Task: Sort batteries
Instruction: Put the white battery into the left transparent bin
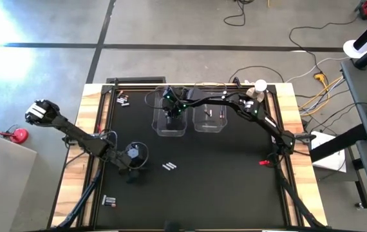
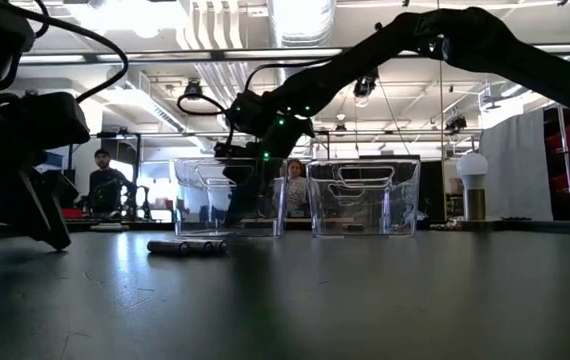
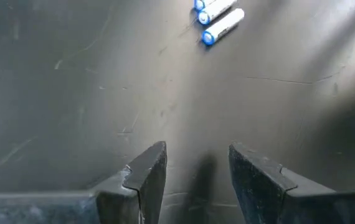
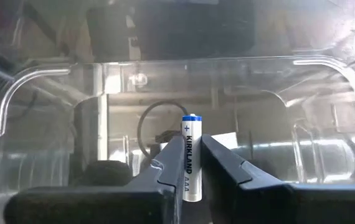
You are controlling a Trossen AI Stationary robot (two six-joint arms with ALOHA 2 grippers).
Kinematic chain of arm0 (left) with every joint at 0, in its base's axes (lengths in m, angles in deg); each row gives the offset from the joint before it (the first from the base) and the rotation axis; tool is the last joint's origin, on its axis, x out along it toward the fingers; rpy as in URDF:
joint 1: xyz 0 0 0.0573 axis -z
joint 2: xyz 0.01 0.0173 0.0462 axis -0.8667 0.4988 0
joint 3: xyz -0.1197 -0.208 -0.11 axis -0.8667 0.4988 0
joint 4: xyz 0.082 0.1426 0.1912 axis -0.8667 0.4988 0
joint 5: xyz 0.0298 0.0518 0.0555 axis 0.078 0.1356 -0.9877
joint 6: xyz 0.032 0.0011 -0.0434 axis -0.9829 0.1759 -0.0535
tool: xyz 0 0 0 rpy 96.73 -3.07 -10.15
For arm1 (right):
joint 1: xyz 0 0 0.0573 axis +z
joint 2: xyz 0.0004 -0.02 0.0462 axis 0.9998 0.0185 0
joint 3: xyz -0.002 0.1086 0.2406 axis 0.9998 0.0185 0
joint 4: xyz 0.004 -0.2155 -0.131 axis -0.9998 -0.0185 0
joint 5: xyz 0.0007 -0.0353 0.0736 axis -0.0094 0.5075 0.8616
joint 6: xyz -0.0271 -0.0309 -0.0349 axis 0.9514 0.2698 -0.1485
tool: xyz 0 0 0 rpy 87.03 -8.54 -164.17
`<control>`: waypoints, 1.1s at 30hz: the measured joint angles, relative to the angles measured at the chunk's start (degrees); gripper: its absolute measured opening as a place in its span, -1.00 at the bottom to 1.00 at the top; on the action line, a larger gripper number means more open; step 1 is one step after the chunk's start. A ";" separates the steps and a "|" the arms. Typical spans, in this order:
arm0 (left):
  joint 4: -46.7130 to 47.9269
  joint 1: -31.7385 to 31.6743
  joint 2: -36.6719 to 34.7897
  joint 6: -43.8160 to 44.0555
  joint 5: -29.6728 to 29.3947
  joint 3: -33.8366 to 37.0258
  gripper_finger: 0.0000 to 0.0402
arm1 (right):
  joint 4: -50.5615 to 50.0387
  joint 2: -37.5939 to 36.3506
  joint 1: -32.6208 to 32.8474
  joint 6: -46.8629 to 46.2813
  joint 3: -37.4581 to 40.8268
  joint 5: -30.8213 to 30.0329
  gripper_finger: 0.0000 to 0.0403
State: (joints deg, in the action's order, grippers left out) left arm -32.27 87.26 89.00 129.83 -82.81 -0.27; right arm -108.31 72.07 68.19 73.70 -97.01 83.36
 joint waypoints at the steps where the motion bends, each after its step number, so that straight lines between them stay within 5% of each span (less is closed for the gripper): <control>1: 0.66 0.00 -0.59 0.09 0.35 -0.02 -0.23 | 0.00 0.00 0.09 0.12 0.00 -0.02 -0.77; 14: 4.02 0.00 -4.26 2.15 0.34 -0.02 -0.23 | 0.80 -1.73 0.63 -0.02 0.07 -1.85 -0.51; 21: 3.64 0.00 -5.35 1.94 0.00 -0.02 -0.23 | 1.70 -7.21 2.42 3.94 -3.53 -14.85 -0.43; 33: -2.02 -0.28 -5.68 -15.70 -3.37 -0.02 -0.23 | 0.08 -21.90 9.23 1.98 -8.94 -16.18 -0.57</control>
State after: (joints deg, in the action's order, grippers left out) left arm -34.30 86.98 83.32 114.14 -86.18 -0.29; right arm -108.23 50.17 77.43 75.67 -105.94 67.18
